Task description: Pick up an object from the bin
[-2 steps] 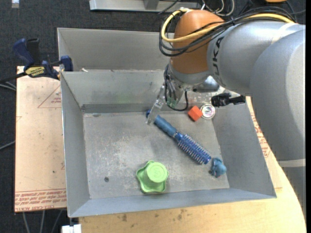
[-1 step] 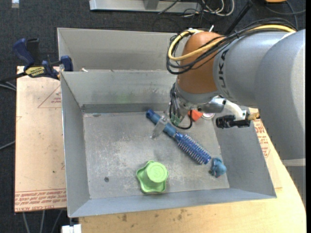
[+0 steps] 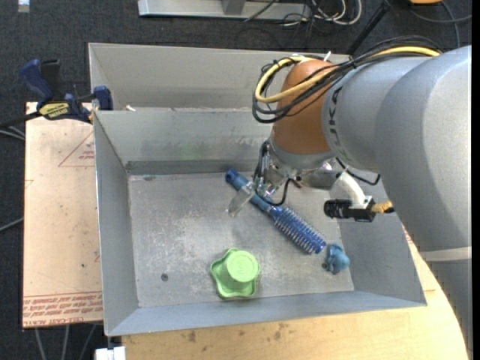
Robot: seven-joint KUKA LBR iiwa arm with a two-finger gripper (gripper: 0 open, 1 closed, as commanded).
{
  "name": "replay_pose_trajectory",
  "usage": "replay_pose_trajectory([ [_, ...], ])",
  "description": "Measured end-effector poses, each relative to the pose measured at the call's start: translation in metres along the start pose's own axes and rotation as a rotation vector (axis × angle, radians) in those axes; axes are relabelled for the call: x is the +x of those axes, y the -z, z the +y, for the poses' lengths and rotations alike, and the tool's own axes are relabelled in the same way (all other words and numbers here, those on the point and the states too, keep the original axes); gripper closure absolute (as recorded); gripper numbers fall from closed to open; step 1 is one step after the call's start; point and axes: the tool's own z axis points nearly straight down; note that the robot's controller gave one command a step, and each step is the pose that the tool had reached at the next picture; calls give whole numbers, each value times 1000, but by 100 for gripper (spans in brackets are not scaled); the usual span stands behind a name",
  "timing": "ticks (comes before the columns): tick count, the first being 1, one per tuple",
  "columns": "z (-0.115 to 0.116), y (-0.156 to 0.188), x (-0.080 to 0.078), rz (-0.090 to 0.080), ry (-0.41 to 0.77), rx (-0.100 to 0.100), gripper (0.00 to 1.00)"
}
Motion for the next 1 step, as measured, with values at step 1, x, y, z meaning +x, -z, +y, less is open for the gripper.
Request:
replay_pose_trajectory([
  [1, 14, -55, -10, -3, 14, 0, 0],
])
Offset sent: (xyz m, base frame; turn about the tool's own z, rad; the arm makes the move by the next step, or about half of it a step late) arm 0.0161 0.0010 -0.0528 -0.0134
